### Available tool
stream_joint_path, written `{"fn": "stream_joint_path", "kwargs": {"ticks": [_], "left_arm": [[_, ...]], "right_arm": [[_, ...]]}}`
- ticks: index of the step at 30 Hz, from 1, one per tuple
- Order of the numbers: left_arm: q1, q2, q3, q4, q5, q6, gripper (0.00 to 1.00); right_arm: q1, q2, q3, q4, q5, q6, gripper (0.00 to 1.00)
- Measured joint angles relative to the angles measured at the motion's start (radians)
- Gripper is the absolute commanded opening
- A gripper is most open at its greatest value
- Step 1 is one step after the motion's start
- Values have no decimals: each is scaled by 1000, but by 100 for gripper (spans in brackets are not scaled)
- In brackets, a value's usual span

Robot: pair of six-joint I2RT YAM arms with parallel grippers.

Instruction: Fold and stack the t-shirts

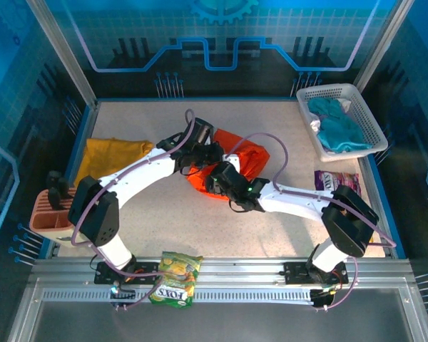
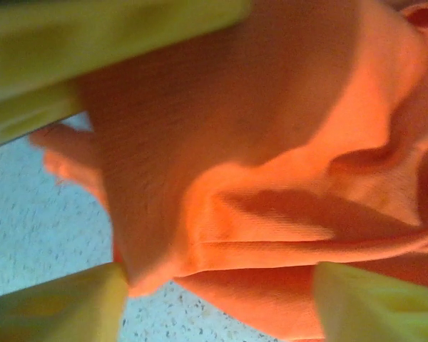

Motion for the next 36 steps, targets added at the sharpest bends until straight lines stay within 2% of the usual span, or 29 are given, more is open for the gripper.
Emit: {"fn": "stream_joint_path", "kwargs": {"ticks": [1,3,4,5,6,8,9,13,18,23,28,36], "left_arm": [[-2,-3,-9,11,4,-7,15],[-3,-16,-33,19,8,-14,18],[-4,-24,-47,19,8,-16,25],[-4,-32,-58,17,8,-19,37],[-4,-40,-68,15,7,-14,52],[-3,-58,-80,8,-1,-6,69],[-1,-70,-85,4,-6,-3,73],[37,-118,-94,-23,-10,47,82],[97,-152,-149,-42,-13,116,87],[109,-162,-300,-33,-15,124,91],[119,-122,-352,36,-2,101,94],[105,-21,-291,167,71,38,94]], "right_arm": [[-3,3,0,-3,15,18,34],[-14,7,-1,-5,24,27,19],[-25,7,-4,-1,21,29,10],[-39,6,-9,7,16,26,2],[-59,6,-16,16,5,20,0],[-106,0,-38,31,-27,-5,0],[-135,-10,-54,38,-51,-18,0],[-287,-98,-115,47,-179,-76,0],[-467,-223,-124,18,-296,-135,0],[-574,-331,-137,-30,-338,-172,0],[-619,-381,-154,-63,-363,-201,0],[-632,-412,-198,-88,-385,-217,0]]}}
